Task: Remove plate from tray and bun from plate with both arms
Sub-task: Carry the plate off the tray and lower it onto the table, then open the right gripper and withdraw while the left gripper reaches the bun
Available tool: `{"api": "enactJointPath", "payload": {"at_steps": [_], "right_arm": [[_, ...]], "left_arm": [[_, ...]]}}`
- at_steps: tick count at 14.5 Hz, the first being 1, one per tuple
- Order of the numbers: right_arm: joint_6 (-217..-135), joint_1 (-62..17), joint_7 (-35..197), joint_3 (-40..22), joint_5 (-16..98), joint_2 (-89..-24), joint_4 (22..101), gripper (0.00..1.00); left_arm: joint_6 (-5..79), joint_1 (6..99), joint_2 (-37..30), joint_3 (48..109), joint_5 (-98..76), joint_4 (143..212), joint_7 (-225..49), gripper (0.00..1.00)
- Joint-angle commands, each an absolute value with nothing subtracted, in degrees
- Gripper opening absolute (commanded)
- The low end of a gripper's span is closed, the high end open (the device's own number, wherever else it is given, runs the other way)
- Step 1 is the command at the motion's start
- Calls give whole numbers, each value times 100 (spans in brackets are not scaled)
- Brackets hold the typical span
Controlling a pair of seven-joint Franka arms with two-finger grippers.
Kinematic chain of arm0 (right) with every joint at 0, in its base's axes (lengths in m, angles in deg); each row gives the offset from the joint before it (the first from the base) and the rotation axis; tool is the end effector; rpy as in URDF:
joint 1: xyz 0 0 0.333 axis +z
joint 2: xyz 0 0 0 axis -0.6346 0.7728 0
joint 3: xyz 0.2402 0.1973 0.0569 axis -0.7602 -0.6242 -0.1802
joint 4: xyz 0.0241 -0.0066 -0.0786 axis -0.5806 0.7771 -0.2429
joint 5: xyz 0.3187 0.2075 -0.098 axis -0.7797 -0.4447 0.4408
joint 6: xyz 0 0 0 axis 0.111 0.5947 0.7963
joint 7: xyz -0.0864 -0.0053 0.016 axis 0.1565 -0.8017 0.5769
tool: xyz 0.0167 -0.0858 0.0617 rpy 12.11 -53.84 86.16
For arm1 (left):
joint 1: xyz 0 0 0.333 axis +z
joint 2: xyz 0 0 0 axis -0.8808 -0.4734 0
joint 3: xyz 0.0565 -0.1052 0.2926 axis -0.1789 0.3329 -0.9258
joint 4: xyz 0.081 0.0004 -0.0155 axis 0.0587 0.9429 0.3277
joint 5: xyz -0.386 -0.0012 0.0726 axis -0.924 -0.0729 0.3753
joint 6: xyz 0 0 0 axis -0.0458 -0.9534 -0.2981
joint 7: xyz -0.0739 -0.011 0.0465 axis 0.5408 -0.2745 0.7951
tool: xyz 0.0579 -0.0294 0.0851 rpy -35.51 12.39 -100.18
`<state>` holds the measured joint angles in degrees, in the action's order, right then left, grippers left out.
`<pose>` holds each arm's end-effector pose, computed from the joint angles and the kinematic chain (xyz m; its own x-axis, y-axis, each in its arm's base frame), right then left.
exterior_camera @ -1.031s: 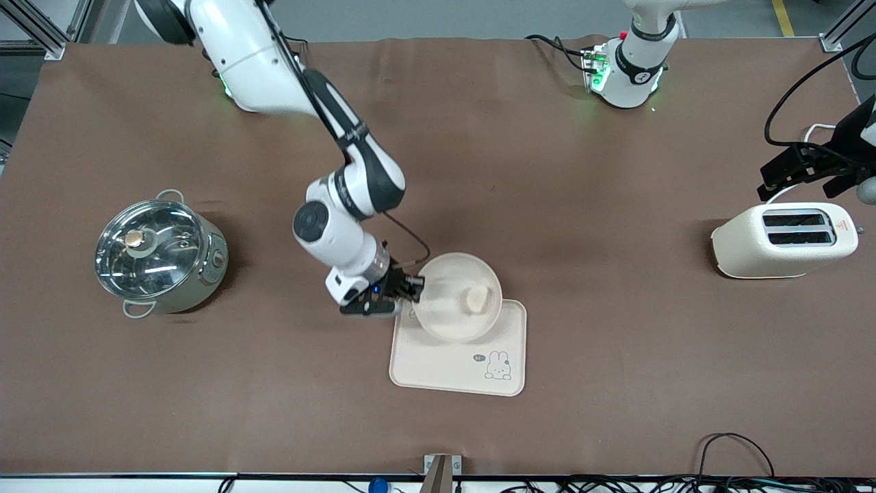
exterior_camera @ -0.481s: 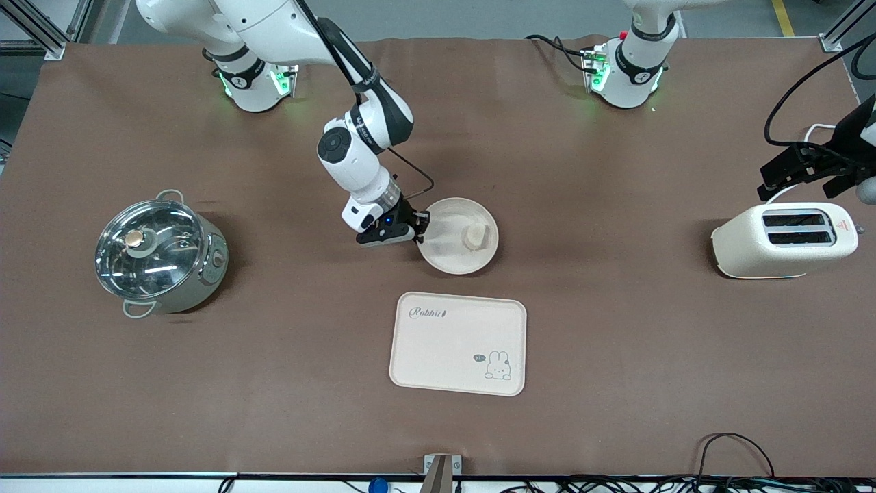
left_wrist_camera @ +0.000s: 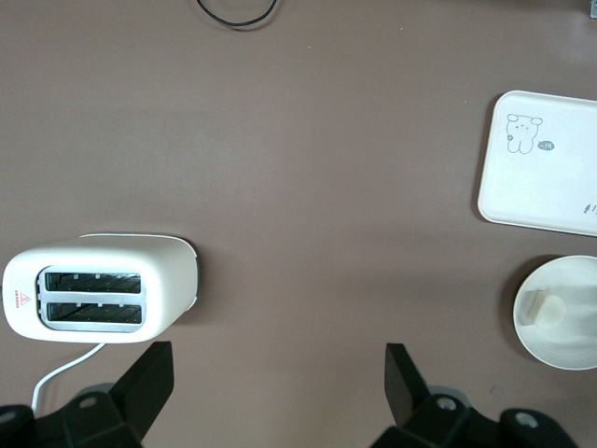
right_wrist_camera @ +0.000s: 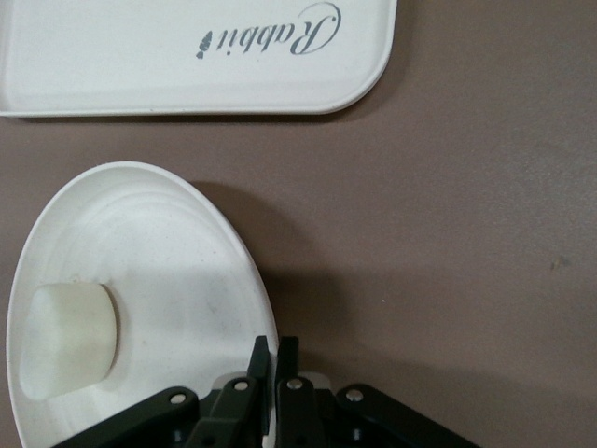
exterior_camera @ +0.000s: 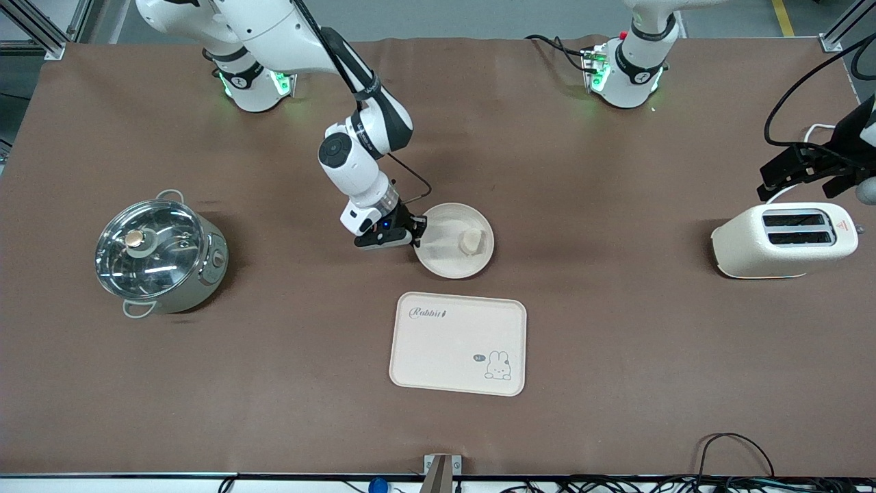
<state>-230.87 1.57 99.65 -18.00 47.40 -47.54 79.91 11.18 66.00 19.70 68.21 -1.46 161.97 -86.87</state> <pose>0.4620 0.4057 0.1920 0.9823 -0.0254 0.1857 0.0404 -0.9388 -0.3421 0.5689 -0.0351 0.6518 0.9966 0.0314 0.0761 0.0311 -0.9995 0.0051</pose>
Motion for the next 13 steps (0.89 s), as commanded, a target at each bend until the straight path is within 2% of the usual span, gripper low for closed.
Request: {"api": "enactJointPath", "payload": {"at_steps": [1, 2, 3, 4, 5, 6, 9, 11, 13], "right_arm": [[-23160, 148, 9867, -1834, 4561, -4605, 7767, 16], [-23160, 113, 9867, -1834, 4552, -4605, 7767, 36], [-23160, 104, 9893, -1834, 4552, -4605, 7758, 76], [-23142, 78, 9902, -1834, 4552, -4605, 7758, 79], [-23090, 51, 10015, -1834, 4517, -4700, 7767, 92], [-23063, 34, 10286, -1834, 4430, -4858, 7784, 100], [-22057, -263, 10570, -1738, 4420, -5472, 7706, 100], [-20890, -685, 10561, -1632, 4481, -5790, 7408, 100], [-19712, -993, 10527, -1335, 4743, -6123, 7109, 100]], "left_arm": [[1098, 6596, 2036, 6830, -116, 16238, -8656, 100], [1098, 6587, 2045, 6830, -116, 16246, -8673, 100], [1019, 6579, 2045, 6830, -116, 16246, -8743, 100], [966, 6570, 2036, 6838, -124, 16246, -8753, 100], [940, 6561, 2036, 6847, -168, 16255, -8761, 100], [913, 6552, 2036, 6952, -186, 16290, -8770, 100], [1027, 6369, 1774, 7600, -256, 16457, -9723, 100], [1281, 6106, 1283, 8023, -169, 16431, -10804, 100], [1815, 5667, 694, 8113, -142, 16422, -11344, 100]]}}
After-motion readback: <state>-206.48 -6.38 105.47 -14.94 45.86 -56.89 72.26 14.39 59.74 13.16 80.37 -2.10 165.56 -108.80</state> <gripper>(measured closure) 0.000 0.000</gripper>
